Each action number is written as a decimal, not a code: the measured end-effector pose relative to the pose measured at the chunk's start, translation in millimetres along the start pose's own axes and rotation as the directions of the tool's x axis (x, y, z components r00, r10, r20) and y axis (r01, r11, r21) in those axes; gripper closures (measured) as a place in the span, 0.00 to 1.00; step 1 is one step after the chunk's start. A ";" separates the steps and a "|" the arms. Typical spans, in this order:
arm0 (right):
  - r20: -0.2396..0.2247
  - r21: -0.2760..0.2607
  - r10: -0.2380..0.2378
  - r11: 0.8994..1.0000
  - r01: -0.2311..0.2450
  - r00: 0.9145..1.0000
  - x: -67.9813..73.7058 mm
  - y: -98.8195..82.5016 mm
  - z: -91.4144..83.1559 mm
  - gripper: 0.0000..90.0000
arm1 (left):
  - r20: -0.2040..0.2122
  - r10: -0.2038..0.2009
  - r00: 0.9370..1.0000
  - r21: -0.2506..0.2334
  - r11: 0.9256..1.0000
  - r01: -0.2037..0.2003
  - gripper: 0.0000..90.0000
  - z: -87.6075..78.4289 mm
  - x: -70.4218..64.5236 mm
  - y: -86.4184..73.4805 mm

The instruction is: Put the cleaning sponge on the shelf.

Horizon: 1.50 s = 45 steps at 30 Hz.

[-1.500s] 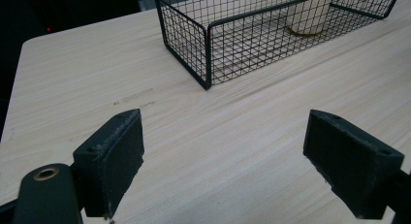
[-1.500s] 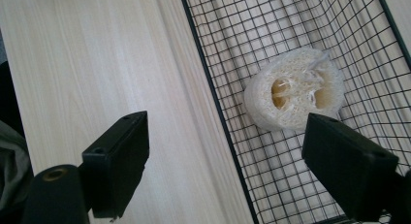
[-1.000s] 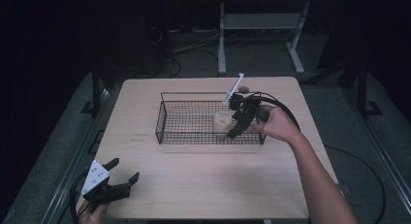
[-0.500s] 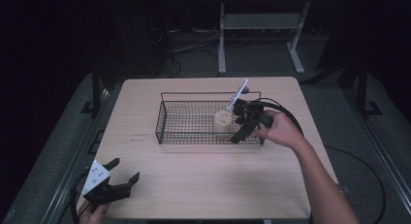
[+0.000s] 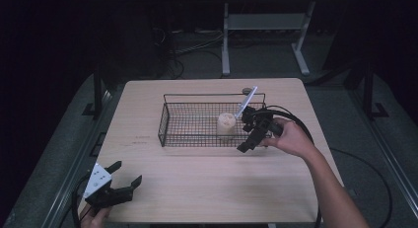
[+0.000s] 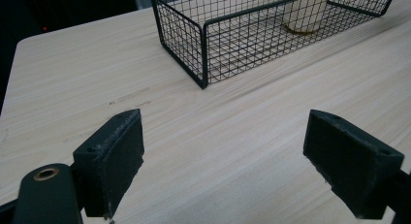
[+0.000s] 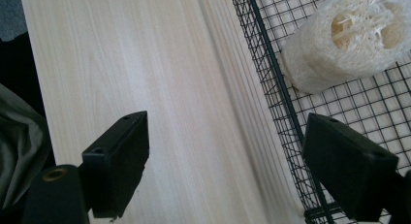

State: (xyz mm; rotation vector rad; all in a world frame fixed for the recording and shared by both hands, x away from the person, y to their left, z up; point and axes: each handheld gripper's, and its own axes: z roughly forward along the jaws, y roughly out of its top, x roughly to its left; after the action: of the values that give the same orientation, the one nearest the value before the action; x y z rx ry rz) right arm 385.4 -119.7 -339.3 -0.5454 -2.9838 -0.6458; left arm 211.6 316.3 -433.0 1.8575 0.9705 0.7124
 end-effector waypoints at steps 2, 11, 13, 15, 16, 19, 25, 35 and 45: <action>-0.001 -0.005 0.002 1.000 -0.002 1.000 1.1 -3.3 0.3 0.19 | 0.001 0.002 1.000 0.001 1.000 -0.002 0.15 0.0 -0.1 0.0; -0.001 -0.001 -0.005 1.000 0.005 1.000 9.0 -14.2 3.9 0.19 | 0.001 0.003 1.000 0.003 1.000 -0.003 0.15 0.0 0.0 -0.2; 0.000 -0.003 -0.004 1.000 0.004 1.000 10.6 -17.3 5.3 0.19 | 0.002 0.004 1.000 0.003 1.000 -0.004 0.15 -0.1 -0.1 -0.1; -0.001 0.015 -0.004 1.000 0.004 1.000 11.6 -19.3 7.2 0.19 | 0.002 0.004 1.000 0.003 1.000 -0.004 0.15 -0.1 -0.1 -0.1; -0.001 0.008 -0.005 1.000 0.005 1.000 12.6 -20.5 7.7 0.19 | 0.002 0.005 1.000 0.005 1.000 -0.005 0.15 -0.1 -0.1 0.0; -0.003 0.003 -0.004 1.000 0.004 1.000 14.1 -24.1 9.6 0.19 | 0.002 0.005 1.000 0.004 1.000 -0.005 0.15 -0.1 0.0 -0.2; -0.014 -0.006 0.001 1.000 -0.001 1.000 16.8 -31.7 13.6 0.19 | 0.000 0.003 1.000 0.004 1.000 -0.003 0.15 -0.3 0.3 -0.5; -0.017 -0.018 0.014 1.000 -0.014 1.000 21.2 -45.5 17.1 0.19 | 0.004 0.008 1.000 0.006 1.000 -0.008 0.15 0.1 -0.4 -0.4; -0.024 -0.024 0.033 0.999 -0.033 0.999 25.7 -63.4 23.3 0.19 | 0.003 0.006 1.000 0.008 1.000 -0.006 0.15 0.1 -0.4 -0.7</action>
State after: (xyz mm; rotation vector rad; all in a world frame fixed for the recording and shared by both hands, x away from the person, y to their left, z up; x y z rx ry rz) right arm 340.1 -155.7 -382.7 -0.5828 -2.9417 -0.6822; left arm 211.2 316.2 -433.7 1.8688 0.9670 0.7104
